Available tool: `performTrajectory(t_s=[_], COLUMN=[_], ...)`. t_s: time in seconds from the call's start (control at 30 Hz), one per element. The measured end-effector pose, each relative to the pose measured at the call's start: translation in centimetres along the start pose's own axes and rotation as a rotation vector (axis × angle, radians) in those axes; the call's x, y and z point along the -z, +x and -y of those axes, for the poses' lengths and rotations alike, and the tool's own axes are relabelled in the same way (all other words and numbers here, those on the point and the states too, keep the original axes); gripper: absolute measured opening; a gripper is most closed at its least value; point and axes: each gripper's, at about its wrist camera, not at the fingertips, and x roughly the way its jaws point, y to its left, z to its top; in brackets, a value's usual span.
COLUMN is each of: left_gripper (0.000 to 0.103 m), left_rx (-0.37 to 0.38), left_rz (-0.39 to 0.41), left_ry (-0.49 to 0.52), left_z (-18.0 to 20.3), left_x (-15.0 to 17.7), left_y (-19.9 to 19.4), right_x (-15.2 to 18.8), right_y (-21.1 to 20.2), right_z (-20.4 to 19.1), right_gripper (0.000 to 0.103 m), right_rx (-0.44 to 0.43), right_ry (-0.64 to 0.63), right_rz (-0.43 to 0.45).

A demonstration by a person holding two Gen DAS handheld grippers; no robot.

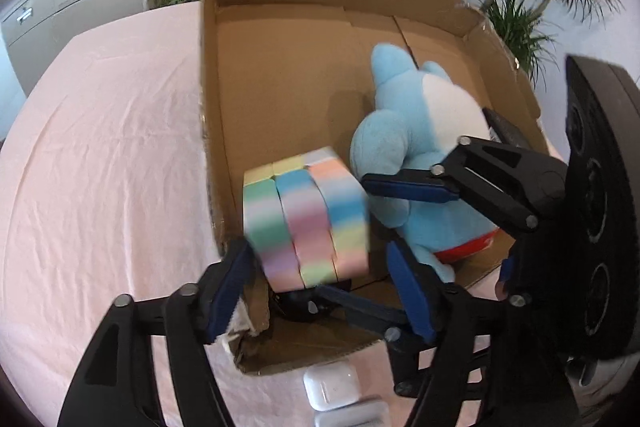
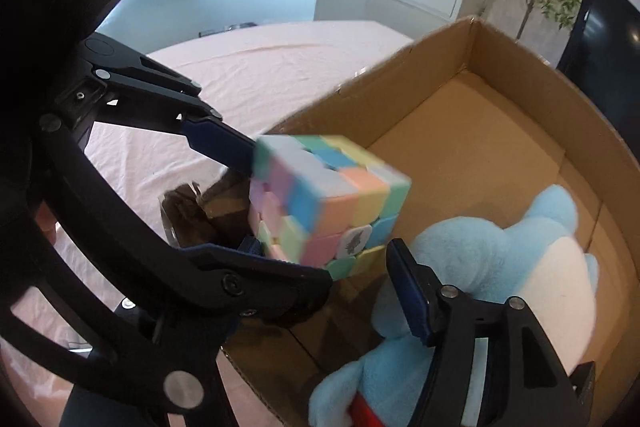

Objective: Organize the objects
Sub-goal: 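Lift the Rubik's cube with the right tool and lower it into the box, then open the right tool and move it to the grey phone stand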

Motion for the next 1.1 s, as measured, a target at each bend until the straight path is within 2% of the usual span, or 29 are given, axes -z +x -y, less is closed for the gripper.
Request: performTrajectory(t_s=[0.1, 0.13, 0.17, 0.23, 0.3, 0.4, 0.5, 0.6, 0.7, 0.77, 0.87, 0.93, 0.97, 1.0, 1.03, 1.1], left_gripper=[0.081, 0.083, 0.086, 0.09, 0.091, 0.091, 0.091, 0.091, 0.091, 0.091, 0.091, 0.082, 0.074, 0.062, 0.059, 0.058], left_rx=[-0.009, -0.016, -0.01, -0.029, -0.05, -0.031, -0.043, -0.056, -0.006, -0.034, -0.064, -0.089, -0.122, -0.107, -0.095, -0.129], left_rz=[0.074, 0.097, 0.128, 0.176, 0.178, 0.14, 0.075, 0.027, -0.006, -0.013, -0.041, -0.069, -0.05, -0.051, -0.054, -0.046], left_ry=[0.008, 0.013, 0.019, 0.022, -0.005, -0.079, -0.113, -0.155, -0.171, -0.162, -0.159, -0.197, -0.194, -0.198, -0.207, -0.22], left_z=[0.6, 0.8, 0.9, 0.7, 0.1, -0.8, -0.2, 0.4, 1.1, 1.6, 1.7, 1.4, 1.6, 2.0, 2.3, 3.4], left_x=[0.7, 1.4, 2.2, 4.5, 6.9, 11.1, 15.6, 18.8, 20.1, 20.1, 20.0, 20.1, 19.9, 19.9, 19.8, 19.8], left_y=[-3.3, -4.5, -5.8, -8.0, -9.2, -9.8, -8.5, -6.6, -5.1, -4.1, -2.6, -1.6, -1.5, -1.5, -1.5, -1.3], right_x=[-0.2, 0.0, 0.2, 1.1, 2.6, 5.0, 7.5, 10.6, 11.9, 12.2, 12.9, 13.2, 13.3, 13.4, 13.5, 13.6], right_y=[-2.5, -3.4, -4.6, -6.6, -8.1, -9.3, -8.7, -7.1, -5.8, -5.0, -4.0, -3.7, -3.4, -3.2, -3.0, -2.6], right_z=[0.4, 0.7, 0.9, 0.8, -0.1, -1.5, -2.2, -4.4, -5.8, -6.0, -6.0, -6.1, -6.3, -6.3, -6.4, -6.7], right_gripper=[0.079, 0.081, 0.082, 0.093, 0.095, 0.095, 0.095, 0.095, 0.095, 0.095, 0.095, 0.095, 0.095, 0.095, 0.095, 0.095], right_rx=[0.041, 0.043, 0.031, -0.023, -0.053, -0.106, -0.241, -0.344, -0.356, -0.378, -0.455, -0.456, -0.451, -0.452, -0.462, -0.488], right_ry=[0.047, 0.065, 0.091, 0.129, 0.14, 0.183, 0.311, 0.424, 0.437, 0.457, 0.494, 0.5, 0.495, 0.494, 0.497, 0.499], right_rz=[0.047, 0.063, 0.09, 0.125, 0.146, 0.157, 0.149, 0.078, 0.053, 0.025, -0.008, -0.013, -0.024, -0.03, -0.034, -0.056])
